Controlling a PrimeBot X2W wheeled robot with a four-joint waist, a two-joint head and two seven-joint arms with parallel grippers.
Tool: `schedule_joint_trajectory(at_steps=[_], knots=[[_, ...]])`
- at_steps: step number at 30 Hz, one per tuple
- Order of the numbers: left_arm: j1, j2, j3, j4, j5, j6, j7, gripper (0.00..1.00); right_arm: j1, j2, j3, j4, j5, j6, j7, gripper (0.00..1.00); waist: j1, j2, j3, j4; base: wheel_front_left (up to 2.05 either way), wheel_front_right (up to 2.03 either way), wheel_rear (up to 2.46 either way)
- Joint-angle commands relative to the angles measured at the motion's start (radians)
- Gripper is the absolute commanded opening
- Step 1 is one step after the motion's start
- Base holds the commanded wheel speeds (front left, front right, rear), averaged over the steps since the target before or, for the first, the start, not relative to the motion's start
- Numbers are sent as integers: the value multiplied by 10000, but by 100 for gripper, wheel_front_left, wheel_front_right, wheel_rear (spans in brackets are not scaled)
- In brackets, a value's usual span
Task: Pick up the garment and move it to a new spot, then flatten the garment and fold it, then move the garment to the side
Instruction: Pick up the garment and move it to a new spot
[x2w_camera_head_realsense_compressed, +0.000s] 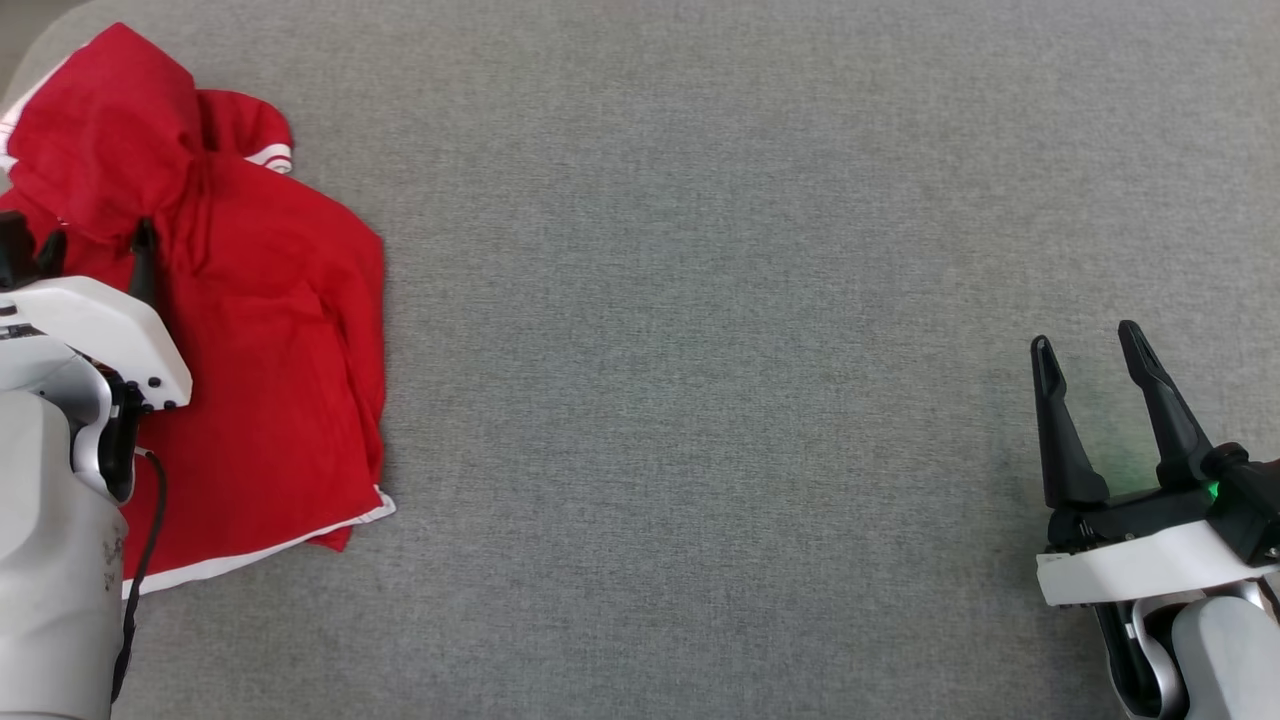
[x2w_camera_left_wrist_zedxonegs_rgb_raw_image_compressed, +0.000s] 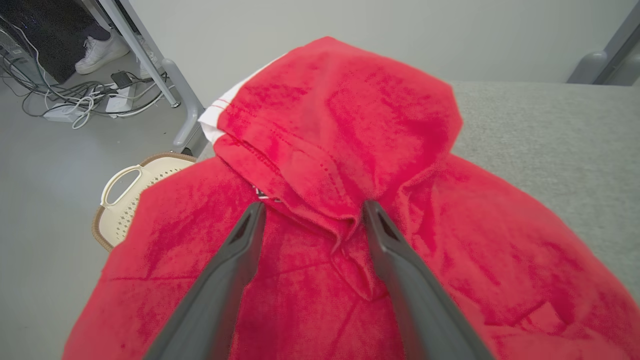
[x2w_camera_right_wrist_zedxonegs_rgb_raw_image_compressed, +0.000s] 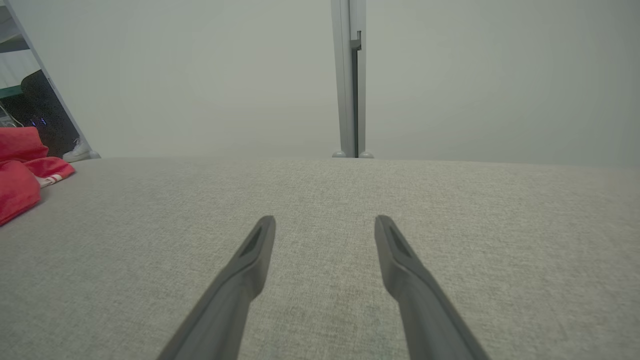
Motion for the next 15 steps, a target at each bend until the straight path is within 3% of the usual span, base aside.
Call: schedule_joint_trajectory(at_steps=[1,2,3,4,15], knots=[[-280,56,28,223,-66,-10,-129,100,-128,-14,-17,-22,-5,1,-32,100,0,0,89,-147,0,0,0],[-322,47,37,338,-112,-50,-181,81,-121,-6,-16,-14,-9,1,-32,100,0,0,95,-177,0,0,0],[-376,38,24,427,-145,-82,-263,47,-122,-2,-13,-5,-15,1,-32,100,0,0,99,-201,0,0,0],[-410,35,5,495,-143,-139,-364,0,-125,10,-9,10,-23,1,-32,100,0,0,89,-222,0,0,0],[-636,-67,-127,58,-149,-259,-2319,0,20,292,71,284,-121,1,-32,100,0,0,-657,-236,0,0,0]])
